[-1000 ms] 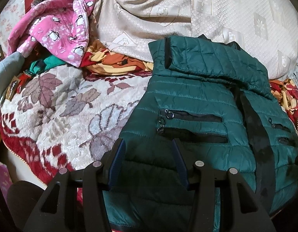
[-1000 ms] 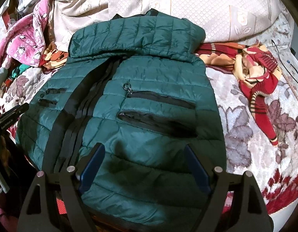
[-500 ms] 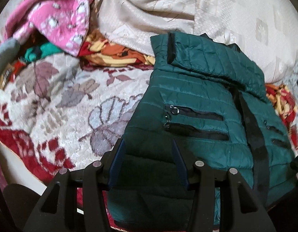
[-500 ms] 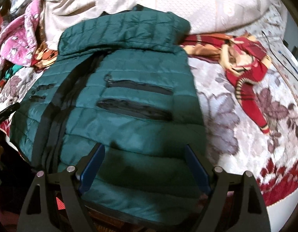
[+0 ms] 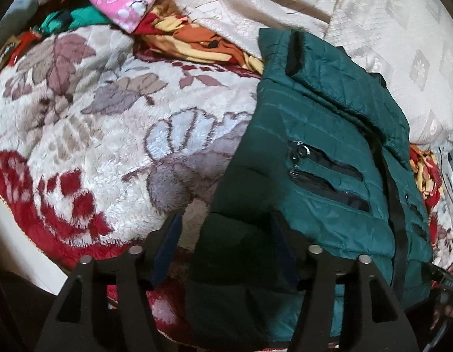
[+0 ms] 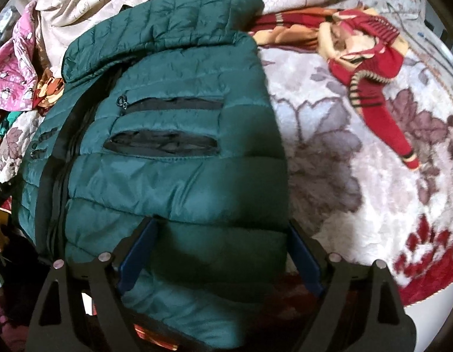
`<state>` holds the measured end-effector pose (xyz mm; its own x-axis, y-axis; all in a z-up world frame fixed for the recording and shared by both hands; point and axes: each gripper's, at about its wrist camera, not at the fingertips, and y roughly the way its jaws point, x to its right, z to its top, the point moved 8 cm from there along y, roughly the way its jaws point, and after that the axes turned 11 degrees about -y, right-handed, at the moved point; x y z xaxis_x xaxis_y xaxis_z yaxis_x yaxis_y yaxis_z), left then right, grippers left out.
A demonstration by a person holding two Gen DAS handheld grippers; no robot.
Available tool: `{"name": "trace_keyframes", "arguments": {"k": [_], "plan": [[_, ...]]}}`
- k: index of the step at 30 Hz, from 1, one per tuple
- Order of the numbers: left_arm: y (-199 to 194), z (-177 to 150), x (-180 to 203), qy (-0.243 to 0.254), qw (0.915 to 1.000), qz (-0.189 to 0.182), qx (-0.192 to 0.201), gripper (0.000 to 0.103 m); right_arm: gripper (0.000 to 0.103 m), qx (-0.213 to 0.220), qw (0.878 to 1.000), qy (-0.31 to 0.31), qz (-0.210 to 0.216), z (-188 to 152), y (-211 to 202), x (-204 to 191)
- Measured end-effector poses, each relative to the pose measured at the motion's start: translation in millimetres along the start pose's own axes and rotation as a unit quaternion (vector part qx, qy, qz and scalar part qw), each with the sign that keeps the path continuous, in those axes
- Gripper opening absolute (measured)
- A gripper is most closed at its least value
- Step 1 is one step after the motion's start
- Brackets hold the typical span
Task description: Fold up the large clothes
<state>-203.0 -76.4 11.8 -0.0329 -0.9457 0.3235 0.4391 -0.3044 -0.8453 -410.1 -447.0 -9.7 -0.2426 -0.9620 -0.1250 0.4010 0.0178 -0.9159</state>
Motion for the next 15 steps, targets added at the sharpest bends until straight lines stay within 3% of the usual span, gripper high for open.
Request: {"name": "trace_keyframes", "arguments": {"k": [7, 11, 15], "plan": [[5, -1, 0, -0.004, 0.9997, -0.017, -0.016, 0.047, 0.094, -0.008, 1.000, -0.012, -0.009, 10, 3, 6], [7, -9, 1, 0.004, 0.9996, -0.014, -0.025, 0.050, 0.094, -0.017, 0.999, -0.009, 0.025, 6, 9, -1], [8, -14, 2, 0.022, 0.9995, -0.005, -0.021, 0.050, 0.094, -0.010, 0.997, -0.058, 0.047, 2, 3, -26]]}}
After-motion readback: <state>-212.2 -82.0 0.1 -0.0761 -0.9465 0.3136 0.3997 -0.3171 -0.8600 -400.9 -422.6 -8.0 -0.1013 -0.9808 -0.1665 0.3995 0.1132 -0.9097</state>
